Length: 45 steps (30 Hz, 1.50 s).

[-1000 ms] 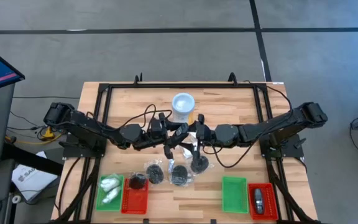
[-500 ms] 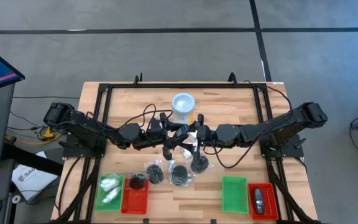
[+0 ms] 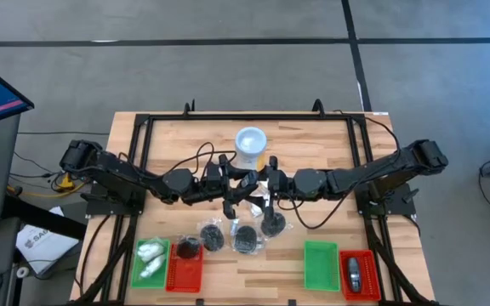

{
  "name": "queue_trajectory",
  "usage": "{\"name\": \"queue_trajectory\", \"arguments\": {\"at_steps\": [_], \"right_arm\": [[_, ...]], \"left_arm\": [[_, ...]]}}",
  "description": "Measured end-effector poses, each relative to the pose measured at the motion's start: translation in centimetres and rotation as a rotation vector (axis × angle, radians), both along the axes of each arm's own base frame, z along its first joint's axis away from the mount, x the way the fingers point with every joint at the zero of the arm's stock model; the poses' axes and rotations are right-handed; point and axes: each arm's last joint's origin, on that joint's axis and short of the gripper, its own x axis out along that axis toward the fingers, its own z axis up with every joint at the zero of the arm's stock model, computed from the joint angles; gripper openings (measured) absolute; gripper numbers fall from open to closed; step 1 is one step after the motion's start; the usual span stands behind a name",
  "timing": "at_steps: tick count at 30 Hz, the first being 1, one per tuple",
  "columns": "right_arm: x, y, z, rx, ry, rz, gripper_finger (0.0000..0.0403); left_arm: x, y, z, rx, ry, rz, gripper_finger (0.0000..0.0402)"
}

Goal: Pick & Place Travel size toiletries
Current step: Put the deodorant into the right red bin

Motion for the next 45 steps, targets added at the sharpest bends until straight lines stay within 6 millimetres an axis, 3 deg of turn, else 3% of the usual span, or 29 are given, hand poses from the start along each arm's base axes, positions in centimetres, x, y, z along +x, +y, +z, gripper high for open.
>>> {"name": "queue_trajectory", "arguments": {"at_steps": [7, 11, 25, 38, 45], "right_arm": [[0.1, 0.0, 0.1, 0.010, -0.027, -0.002, 0.0249], [0.1, 0.0, 0.1, 0.014, -0.029, -0.001, 0.0202], [0.1, 0.0, 0.1, -0.026, -0.020, 0.019, 0.0203], [-0.2, 1.0, 0.2, -0.084, -0.011, 0.043, 0.0202], [-0.4, 1.3, -0.2, -0.064, 0.022, 0.057, 0.0199]], "left_arm": [[0.0, 0.0, 0.1, -0.003, -0.007, -0.001, 0.0186], [0.0, 0.0, 0.1, 0.011, -0.006, -0.009, 0.0186], [0.0, 0.0, 0.1, 0.031, 0.002, 0.001, 0.0187], [-0.1, -0.1, 0.2, 0.048, 0.008, 0.000, 0.0217], [-1.9, 0.4, 1.9, 0.048, -0.008, 0.004, 0.0214]]}}
